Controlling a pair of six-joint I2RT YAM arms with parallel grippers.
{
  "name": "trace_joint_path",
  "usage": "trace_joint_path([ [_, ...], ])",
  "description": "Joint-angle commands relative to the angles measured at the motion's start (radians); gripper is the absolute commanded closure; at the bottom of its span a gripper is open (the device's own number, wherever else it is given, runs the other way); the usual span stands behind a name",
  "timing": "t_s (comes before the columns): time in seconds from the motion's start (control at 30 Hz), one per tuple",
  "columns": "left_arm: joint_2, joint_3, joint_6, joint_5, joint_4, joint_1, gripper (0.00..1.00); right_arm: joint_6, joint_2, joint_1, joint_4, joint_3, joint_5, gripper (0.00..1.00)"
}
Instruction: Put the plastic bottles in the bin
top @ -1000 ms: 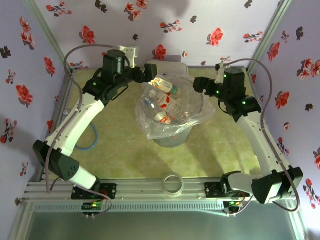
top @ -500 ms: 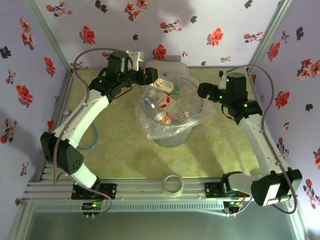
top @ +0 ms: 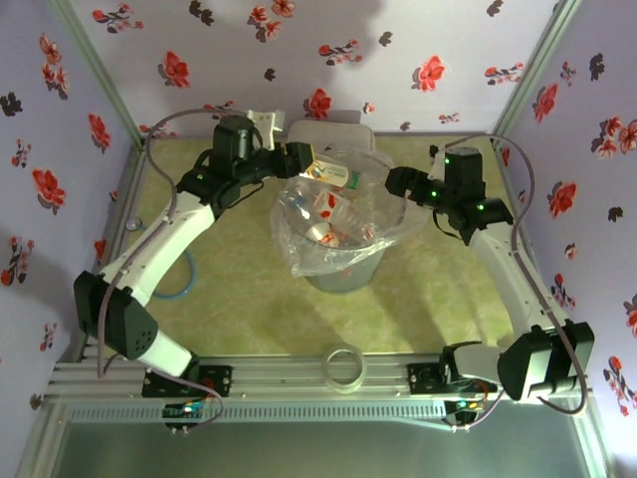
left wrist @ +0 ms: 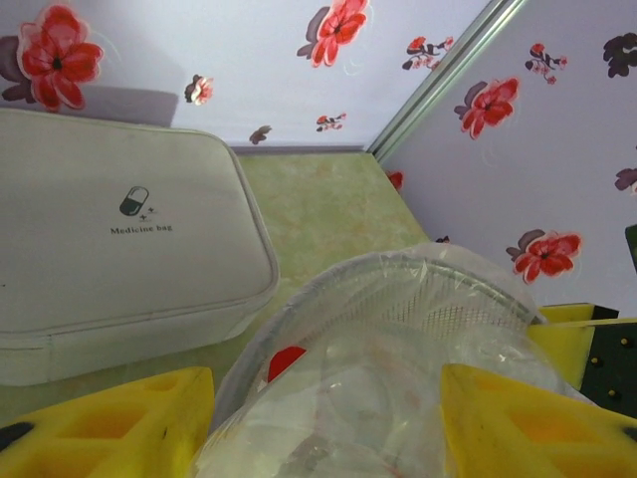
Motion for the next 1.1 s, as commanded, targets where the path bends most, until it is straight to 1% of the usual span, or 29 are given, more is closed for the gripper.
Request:
trace_joint_path([
  [0.0,-0.012,-0.047,0.014,0.013,-0.080,-0.058,0.57,0.045,0.018,-0.001,0.046,-0.011,-0.063,0.15],
  [0.2,0.026,-0.017,0.082,-0.025,-0.184,-0.121,0.62,0.056,0.013,-0.002,0.058,-0.001,-0.068,0.15],
  [0.37,0.073,-0.050,0.077,-0.043,-0.197,-0.141,0.65,0.059,0.014,-0.002,0.054,0.027,-0.071,0.15],
  [0.47,0.081,-0.082,0.069,-0.063,-0.186,-0.144,0.69,0.057,0.020,-0.002,0.050,0.036,-0.076,0.15],
  [0.6,0.081,-0.120,0.069,-0.097,-0.189,-0.144,0.69,0.054,0.022,-0.002,0.047,0.037,-0.074,0.15],
  [0.97,0.068,-0.155,0.067,-0.134,-0.183,-0.111,0.69,-0.017,-0.032,-0.016,-0.058,0.096,0.049,0.11],
  [1.07,0.107,-0.140,0.067,-0.104,-0.177,-0.119,0.69,-0.019,-0.056,-0.030,-0.077,0.107,0.072,0.08],
])
